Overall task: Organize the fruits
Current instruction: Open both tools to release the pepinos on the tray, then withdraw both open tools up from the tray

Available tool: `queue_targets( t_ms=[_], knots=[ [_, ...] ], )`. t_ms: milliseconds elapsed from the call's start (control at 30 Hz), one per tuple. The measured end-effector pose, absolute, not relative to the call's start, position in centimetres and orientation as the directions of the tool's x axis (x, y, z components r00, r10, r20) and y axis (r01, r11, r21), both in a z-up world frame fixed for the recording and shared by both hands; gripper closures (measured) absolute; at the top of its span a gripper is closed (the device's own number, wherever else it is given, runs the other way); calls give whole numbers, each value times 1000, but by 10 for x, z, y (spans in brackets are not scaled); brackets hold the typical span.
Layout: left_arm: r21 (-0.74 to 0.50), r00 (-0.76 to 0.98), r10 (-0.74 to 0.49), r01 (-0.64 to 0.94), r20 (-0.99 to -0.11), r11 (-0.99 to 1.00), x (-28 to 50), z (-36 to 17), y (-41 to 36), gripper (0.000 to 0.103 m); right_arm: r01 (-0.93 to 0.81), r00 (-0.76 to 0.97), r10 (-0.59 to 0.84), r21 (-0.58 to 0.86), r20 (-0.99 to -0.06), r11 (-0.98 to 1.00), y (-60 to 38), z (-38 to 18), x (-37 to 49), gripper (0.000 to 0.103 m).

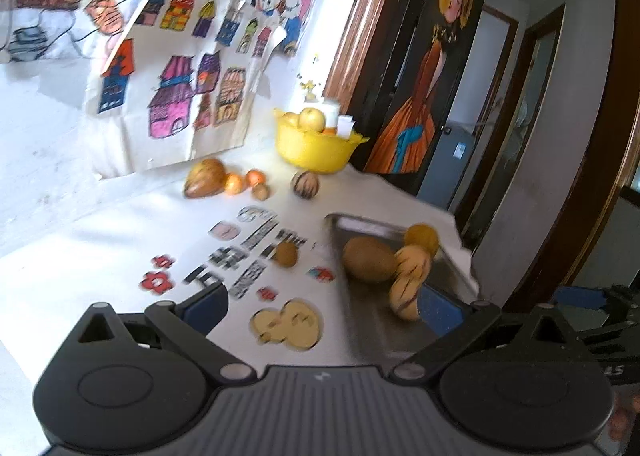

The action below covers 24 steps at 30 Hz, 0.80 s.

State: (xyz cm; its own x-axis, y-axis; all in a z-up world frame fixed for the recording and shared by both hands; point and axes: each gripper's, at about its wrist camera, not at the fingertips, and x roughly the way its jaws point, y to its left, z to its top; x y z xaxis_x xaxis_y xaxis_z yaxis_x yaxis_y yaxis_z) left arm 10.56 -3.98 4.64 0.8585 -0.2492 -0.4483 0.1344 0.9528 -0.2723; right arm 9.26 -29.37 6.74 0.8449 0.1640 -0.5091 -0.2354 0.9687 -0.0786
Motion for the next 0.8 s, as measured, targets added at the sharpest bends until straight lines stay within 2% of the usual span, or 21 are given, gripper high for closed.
queue_targets(
  t_ms=[500, 633, 800],
  knots=[
    [-163, 816, -131, 45, -563, 986, 81, 20, 13, 0, -326, 715, 259, 19, -649, 945, -238, 26, 62, 1],
    [-130, 812, -96, 25, -576, 991, 84, 21, 26, 0, -368, 680, 310, 57, -664, 928, -223, 26, 63, 1],
    [-78, 814, -38, -9, -579, 997, 89, 23, 38, 0, -417, 679, 340, 40, -651, 908, -203, 32, 71, 1]
  ],
)
